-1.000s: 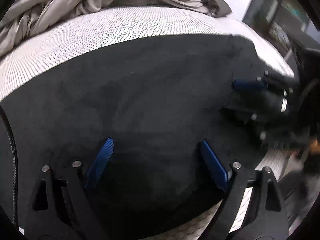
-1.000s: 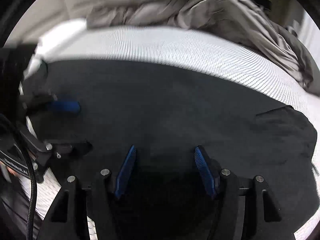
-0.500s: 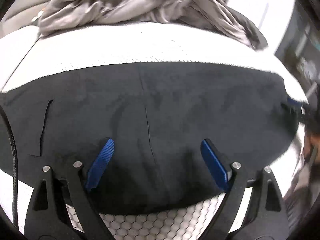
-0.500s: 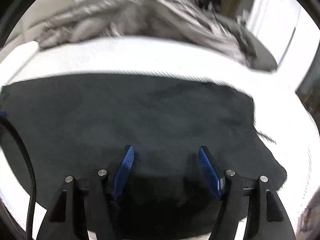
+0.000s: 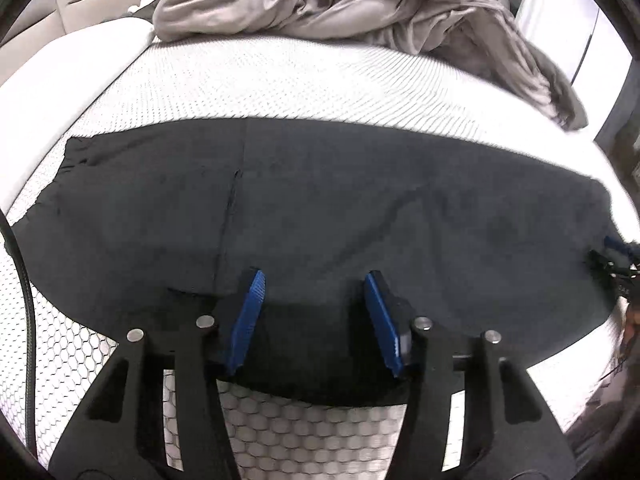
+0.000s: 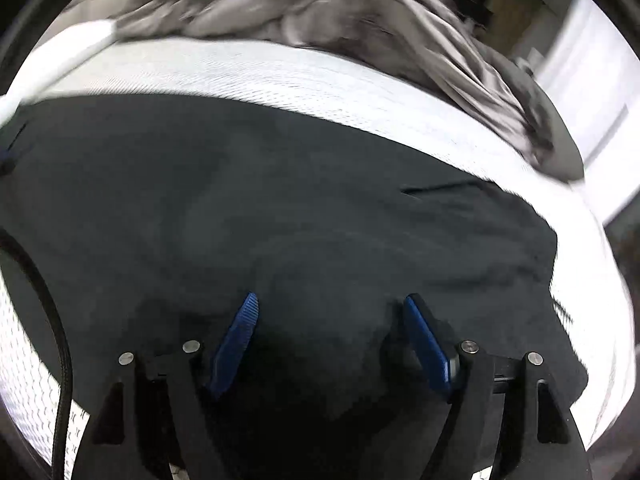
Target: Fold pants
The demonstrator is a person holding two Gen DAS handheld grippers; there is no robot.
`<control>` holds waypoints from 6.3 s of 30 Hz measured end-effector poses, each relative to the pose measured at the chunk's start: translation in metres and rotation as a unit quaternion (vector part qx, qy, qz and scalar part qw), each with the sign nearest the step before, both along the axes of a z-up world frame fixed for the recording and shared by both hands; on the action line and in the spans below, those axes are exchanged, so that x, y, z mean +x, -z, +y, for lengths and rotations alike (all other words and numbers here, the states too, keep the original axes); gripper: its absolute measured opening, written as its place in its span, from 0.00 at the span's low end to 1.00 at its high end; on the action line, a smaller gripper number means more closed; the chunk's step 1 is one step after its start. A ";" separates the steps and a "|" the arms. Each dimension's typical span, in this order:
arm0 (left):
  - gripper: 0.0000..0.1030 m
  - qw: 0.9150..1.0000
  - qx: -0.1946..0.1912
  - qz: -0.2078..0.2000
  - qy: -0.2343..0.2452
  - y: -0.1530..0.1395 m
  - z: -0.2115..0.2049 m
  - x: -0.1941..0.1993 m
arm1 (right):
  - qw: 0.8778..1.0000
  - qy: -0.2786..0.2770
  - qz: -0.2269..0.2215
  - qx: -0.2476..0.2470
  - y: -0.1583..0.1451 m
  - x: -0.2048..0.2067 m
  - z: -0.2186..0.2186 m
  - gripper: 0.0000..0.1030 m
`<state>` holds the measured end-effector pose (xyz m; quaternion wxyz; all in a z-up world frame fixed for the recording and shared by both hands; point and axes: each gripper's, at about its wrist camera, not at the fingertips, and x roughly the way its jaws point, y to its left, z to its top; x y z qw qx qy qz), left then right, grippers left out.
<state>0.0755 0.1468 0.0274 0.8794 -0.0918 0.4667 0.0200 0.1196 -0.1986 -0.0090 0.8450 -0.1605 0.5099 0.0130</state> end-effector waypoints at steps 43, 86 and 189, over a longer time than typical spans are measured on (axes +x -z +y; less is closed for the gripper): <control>0.40 0.999 -0.016 0.003 -0.033 0.022 -0.001 0.062 | 0.998 0.033 0.010 0.044 0.024 0.083 0.052 0.67; 0.37 0.998 0.061 0.020 -0.026 0.022 0.118 0.051 | 0.991 -0.103 0.031 0.080 0.030 0.068 0.115 0.63; 0.65 0.913 -0.389 0.006 -0.126 0.013 -0.206 -0.077 | 0.763 0.211 0.026 0.611 0.025 -0.071 -0.035 0.61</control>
